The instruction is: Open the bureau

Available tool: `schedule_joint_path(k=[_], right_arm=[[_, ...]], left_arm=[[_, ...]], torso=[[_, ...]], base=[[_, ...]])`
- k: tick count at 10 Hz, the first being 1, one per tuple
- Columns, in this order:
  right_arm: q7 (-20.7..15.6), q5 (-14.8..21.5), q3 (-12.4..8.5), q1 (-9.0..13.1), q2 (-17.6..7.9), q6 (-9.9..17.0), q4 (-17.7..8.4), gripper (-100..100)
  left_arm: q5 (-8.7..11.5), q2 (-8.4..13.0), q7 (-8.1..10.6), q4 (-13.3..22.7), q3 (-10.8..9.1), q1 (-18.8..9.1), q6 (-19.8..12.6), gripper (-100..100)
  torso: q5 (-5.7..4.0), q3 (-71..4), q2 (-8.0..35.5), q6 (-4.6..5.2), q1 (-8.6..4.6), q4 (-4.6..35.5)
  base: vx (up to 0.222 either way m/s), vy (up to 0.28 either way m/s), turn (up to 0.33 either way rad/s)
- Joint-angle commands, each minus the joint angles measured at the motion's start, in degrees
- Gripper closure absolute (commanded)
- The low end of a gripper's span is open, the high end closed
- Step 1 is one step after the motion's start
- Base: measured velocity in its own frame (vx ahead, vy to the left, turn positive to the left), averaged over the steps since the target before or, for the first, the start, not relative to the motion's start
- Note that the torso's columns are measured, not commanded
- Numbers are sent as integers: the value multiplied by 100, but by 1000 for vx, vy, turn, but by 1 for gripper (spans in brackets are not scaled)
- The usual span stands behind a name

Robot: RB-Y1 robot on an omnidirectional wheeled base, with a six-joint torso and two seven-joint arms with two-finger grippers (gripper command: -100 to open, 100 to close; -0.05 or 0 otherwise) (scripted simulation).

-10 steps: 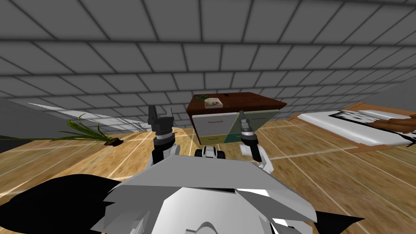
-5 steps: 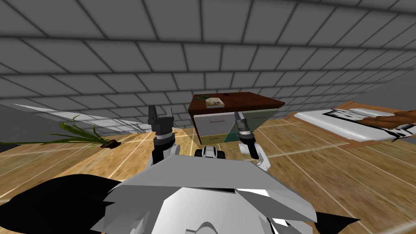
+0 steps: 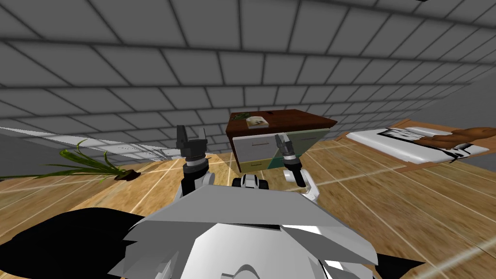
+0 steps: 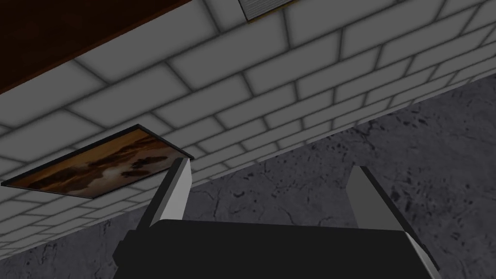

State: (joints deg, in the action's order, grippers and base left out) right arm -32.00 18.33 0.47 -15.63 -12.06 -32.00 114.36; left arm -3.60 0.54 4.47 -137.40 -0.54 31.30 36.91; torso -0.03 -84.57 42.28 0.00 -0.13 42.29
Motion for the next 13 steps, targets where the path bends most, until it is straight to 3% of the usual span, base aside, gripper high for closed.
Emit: schedule_joint_path(k=[1,2,3,5,8,10,11,13], right_arm=[[-443,209,27,112,-34,-85,-164,-100],[-488,209,27,112,-34,-85,-164,-100],[-719,413,48,223,-61,-166,-326,-100],[-897,413,48,223,-61,-166,-326,-100],[-1437,829,78,437,-101,-320,-653,-100],[-1719,829,78,437,-101,-320,-653,-100],[-1909,1039,86,539,-116,-392,-817,-100],[-2129,1039,86,539,-116,-392,-817,-100]], left_arm=[[0,0,0,0,0,0,0,0],[0,0,0,0,0,0,0,0],[0,0,0,0,0,0,0,0],[0,0,0,0,0,0,0,0],[0,0,0,0,0,0,0,0],[0,0,0,0,0,0,0,0],[0,0,0,0,0,0,0,0],[0,0,0,0,0,0,0,0]], torso=[[2,1,2,2,11,0],[4,0,0,0,14,0],[2,-2,-3,0,7,-1],[5,0,0,0,18,0],[5,1,2,-1,18,1],[4,0,-1,0,14,0],[1,-3,-5,0,2,-1],[4,0,0,-1,15,0]], base=[[-14,54,-55],[-4,22,12],[-7,57,-78],[-8,40,-38],[-18,59,-80],[-7,44,-37],[-16,47,-121],[-5,37,-22]])
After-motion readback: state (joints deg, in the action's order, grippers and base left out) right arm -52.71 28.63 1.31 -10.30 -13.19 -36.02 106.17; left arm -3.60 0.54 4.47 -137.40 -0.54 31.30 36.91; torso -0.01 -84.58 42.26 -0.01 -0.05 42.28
